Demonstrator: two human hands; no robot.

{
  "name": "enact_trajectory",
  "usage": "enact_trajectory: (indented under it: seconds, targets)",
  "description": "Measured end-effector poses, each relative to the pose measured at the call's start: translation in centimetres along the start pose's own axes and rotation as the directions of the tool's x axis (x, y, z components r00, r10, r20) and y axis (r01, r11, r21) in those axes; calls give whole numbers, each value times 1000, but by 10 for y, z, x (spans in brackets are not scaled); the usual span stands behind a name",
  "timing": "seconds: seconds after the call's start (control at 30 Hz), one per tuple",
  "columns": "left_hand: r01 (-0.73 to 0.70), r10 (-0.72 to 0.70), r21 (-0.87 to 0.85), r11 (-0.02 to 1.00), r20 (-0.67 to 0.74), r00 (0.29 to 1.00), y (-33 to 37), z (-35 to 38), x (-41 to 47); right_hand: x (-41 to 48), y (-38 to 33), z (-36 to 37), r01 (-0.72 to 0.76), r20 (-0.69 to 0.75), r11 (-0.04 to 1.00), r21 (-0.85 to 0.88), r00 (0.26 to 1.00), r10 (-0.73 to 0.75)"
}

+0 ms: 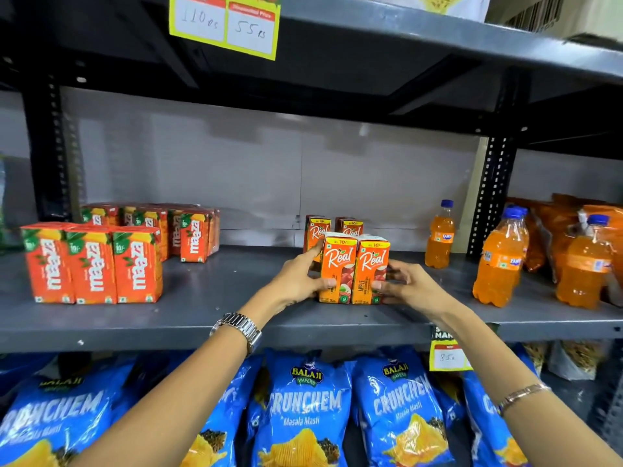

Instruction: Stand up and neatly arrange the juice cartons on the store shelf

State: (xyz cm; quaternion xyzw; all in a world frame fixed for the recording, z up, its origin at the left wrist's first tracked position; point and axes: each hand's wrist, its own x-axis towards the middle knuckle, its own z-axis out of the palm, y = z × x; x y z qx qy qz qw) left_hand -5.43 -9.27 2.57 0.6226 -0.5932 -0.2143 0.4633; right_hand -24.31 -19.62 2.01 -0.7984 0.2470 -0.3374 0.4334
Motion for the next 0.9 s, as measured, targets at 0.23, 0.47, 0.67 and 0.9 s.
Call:
enact_trajectory:
  seconds: [0.23, 0.47, 0.67, 0.9]
  targets:
    - [6, -6, -12, 1000, 15, 1000, 2, -1, -3, -2, -3, 0, -22, -1, 1000, -11, 1000, 22]
    - [-24, 24, 24, 999, -3, 1000, 1, 0, -4, -4, 2, 3, 23, -36, 998, -65, 999, -26]
    - [-88, 86, 51, 995, 34, 996, -2, -2, -11, -10, 4, 4, 6, -130, 969, -247, 991, -39]
    - [-148, 348, 432, 890, -432, 832, 7, -59, -21, 0, -72, 62, 425, -888, 888, -177, 320, -331]
